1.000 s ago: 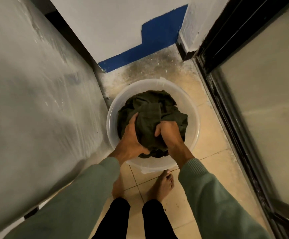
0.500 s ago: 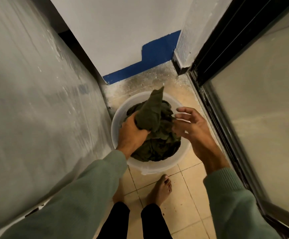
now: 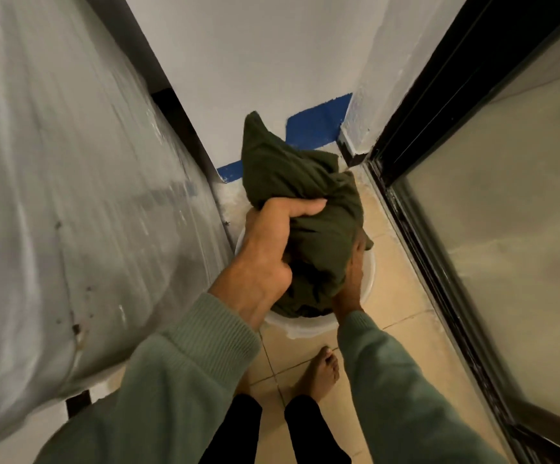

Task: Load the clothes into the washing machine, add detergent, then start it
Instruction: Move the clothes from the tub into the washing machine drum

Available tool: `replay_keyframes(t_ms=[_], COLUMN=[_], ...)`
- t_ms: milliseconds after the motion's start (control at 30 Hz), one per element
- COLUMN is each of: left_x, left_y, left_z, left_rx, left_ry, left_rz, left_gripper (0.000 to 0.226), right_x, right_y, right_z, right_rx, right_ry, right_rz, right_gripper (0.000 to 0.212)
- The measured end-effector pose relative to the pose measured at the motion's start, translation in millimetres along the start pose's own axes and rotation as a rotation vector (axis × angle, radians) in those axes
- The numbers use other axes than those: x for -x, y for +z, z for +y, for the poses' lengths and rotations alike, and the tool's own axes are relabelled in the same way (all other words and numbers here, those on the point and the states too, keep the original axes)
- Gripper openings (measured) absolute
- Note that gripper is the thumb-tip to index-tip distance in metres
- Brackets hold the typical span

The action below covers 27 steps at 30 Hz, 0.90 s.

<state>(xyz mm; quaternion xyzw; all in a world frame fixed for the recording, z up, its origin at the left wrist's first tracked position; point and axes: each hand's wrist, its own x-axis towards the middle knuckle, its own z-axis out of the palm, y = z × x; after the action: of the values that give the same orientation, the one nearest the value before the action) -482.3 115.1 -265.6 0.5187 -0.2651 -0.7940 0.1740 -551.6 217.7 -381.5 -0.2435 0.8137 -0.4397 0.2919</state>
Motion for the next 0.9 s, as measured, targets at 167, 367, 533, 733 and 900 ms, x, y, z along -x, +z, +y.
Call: replay_keyframes(t_ms=[167,367,533,733,900], left_x=[35,54,109,175,215], left_y=[-6,2,3,-11,34], left_z=[44,96,142,163,165], left_rx=[0.162,-0.109,-0.525,-1.171,-0.906], left_ry=[0.042,0.465,0.751,0.412,0.555], left_rz=[-0.060,0.251,0.285,-0.067,-0.110], left_gripper=[0.034,0.107,0.090,0.104,0.136], right_x=[-19,-31,-11,24,59], right_y=[-31,-89,-121,-145,-163], right_z=[-40,-120,-216,-353,-460], right_rx=[-0.069,0.047,0.137,0.150,0.147], right_ry=[-0.121,-0.059,-0.031,-0.134,-0.280], right_rz=[-0.011,0.000,0.030,0.090,0.102], right_gripper=[0.064,0.034,0.025,0.009,0.004])
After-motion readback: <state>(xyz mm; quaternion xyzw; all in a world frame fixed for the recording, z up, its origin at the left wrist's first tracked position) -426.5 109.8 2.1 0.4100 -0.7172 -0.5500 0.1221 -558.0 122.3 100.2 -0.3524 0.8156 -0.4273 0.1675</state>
